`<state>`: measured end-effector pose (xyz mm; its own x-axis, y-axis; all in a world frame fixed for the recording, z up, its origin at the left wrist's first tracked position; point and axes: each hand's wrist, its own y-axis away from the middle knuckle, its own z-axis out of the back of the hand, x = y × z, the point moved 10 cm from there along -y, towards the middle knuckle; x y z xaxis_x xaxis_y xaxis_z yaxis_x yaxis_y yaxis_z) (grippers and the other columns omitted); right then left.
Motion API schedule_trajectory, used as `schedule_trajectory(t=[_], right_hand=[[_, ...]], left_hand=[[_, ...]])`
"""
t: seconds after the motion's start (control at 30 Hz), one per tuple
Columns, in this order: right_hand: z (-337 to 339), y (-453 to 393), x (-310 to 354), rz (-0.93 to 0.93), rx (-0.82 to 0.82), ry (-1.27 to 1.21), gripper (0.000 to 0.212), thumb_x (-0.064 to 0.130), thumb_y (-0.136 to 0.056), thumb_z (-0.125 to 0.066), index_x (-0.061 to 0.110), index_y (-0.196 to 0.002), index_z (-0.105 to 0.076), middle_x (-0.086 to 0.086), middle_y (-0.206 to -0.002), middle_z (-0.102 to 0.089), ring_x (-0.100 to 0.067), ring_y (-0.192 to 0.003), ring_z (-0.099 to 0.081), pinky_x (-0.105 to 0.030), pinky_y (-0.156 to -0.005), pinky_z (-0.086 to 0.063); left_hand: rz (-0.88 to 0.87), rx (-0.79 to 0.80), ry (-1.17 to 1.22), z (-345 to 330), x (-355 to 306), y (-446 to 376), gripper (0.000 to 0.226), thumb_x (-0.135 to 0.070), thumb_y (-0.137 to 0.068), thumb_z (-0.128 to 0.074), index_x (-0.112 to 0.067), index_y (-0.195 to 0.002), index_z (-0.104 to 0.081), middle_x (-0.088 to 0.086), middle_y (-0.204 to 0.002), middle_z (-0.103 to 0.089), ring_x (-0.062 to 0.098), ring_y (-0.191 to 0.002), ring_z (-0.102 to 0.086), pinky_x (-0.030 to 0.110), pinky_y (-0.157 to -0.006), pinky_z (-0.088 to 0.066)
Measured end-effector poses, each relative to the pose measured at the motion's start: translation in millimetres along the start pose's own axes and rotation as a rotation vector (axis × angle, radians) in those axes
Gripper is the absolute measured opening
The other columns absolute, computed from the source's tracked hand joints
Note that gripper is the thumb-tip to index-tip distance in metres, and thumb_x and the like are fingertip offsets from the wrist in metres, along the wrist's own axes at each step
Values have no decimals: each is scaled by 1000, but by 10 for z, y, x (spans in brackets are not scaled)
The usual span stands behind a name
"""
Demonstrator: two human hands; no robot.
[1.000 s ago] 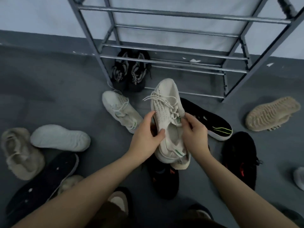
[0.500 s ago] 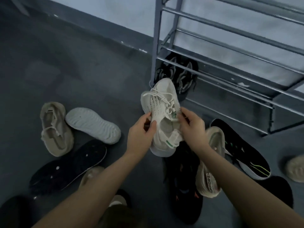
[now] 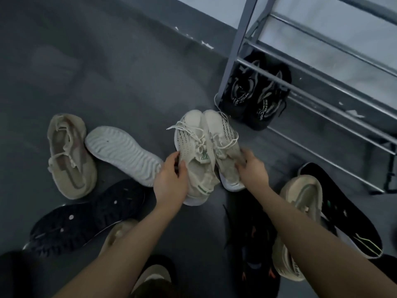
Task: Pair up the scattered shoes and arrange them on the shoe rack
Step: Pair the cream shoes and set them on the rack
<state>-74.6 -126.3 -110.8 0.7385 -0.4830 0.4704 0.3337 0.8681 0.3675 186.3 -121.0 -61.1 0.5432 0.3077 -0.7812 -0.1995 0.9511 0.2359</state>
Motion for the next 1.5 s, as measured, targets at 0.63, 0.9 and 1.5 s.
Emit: schedule_trajectory(t=[0.63, 0.9, 1.5], right_hand=[[1164, 1560, -911, 22, -514, -168, 33, 5, -90, -48, 17, -119, -60, -7, -101, -69, -26, -83, -64, -26, -65, -39], [1068, 1772, -1551, -174, -484, -98, 35, 7, -90, -45, 21, -120, -59, -4, -111, -63, -29, -95, -60, -37, -73, -49], [518, 131, -224, 66, -53, 246, 37, 34, -93, -47, 15, -125, -48, -13, -111, -65, -31, -110, -54, -38, -94, -24]], left_hand=[[-200, 249, 92, -668, -755, 806, 29, -30, -96, -45, -19, -122, -50, -13, -105, -59, 8, -97, -57, 25, -84, -43], [-206, 433, -102, -1281, -656, 1203, 25, -26, -98, -42, -16, -121, -44, -3, -98, -60, 15, -84, -56, 30, -74, -43], [-56, 145, -45, -656, -326, 400, 32, -29, -97, -39, -25, -127, -46, -1, -117, -62, 19, -101, -58, 36, -84, -47]])
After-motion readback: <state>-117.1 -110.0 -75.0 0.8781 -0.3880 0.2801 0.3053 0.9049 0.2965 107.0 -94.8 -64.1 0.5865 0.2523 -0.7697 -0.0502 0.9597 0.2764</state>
